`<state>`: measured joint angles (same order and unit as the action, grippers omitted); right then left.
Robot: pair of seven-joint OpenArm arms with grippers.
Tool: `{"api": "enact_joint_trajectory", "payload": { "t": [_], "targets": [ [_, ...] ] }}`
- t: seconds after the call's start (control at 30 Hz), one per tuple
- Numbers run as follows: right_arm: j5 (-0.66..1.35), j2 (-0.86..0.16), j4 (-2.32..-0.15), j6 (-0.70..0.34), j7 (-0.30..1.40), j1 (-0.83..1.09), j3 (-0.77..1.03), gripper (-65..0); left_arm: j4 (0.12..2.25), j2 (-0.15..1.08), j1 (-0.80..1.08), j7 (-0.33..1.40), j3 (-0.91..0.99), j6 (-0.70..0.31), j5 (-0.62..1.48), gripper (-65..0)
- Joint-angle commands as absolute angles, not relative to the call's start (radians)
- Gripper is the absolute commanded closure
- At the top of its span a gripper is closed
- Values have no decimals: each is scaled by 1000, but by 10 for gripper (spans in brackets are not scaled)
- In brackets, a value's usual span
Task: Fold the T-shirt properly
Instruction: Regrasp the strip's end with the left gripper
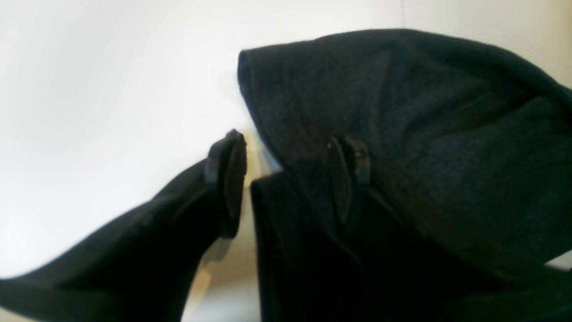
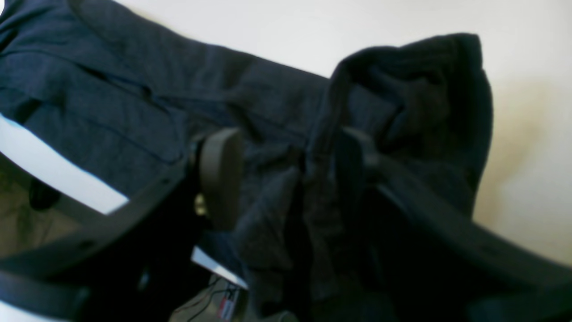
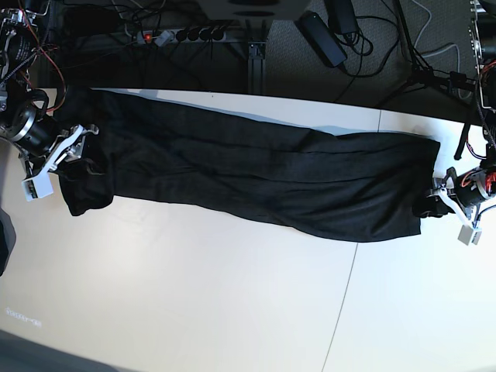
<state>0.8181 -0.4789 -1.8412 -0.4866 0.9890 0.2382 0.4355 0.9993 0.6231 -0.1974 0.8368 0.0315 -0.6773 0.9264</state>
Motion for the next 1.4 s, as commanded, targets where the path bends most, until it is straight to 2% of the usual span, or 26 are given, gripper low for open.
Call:
{"api": "enact_joint_trajectory", "payload": {
  "t": [0.0, 0.6, 0.63, 0.67, 0.8, 1.1, 1.37],
  "targets": [
    [834, -495, -1855, -550, 978, 231, 446, -334, 1010, 642, -219, 819, 41, -698, 942, -331],
    [838, -495, -1855, -550, 984, 242, 446, -334, 999, 573, -218, 834, 41, -662, 928, -328],
    [838, -495, -1855, -550, 984, 242, 446, -334, 999, 570, -219, 834, 41, -662, 928, -311],
    [838, -495, -1855, -550, 984, 241, 446, -334, 999, 568, -219, 834, 41, -662, 927, -267],
    [838, -495, -1855, -550, 984, 242, 446, -334, 999, 566, -218, 808, 41, -662, 927, 0],
    [837, -496, -1855, -550, 984, 242, 446, -334, 1090, 628, -219, 786, 42, -698, 986, 0],
    [837, -496, -1855, -550, 984, 242, 446, -334, 1262, 729, -207, 973, 42, -698, 1116, 0]
  ]
}}
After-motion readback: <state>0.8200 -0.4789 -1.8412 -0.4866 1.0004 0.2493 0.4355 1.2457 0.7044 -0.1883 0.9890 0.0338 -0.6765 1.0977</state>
